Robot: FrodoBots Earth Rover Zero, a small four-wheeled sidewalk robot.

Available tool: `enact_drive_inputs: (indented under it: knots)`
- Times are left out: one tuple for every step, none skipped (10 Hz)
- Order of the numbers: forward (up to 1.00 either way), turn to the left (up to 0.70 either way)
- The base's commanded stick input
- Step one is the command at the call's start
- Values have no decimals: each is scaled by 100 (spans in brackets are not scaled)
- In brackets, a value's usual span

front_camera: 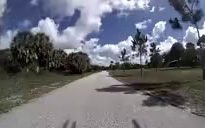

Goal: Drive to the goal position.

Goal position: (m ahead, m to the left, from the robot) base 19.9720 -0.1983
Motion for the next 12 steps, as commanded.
enact_drive_inputs:
  knots:
    - [70,35]
    - [70,35]
    - [70,35]
    - [70,9]
    - [70,0]
    - [70,0]
    - [70,0]
    - [70,0]
    - [70,0]
    - [70,0]
    - [70,0]
    - [70,0]
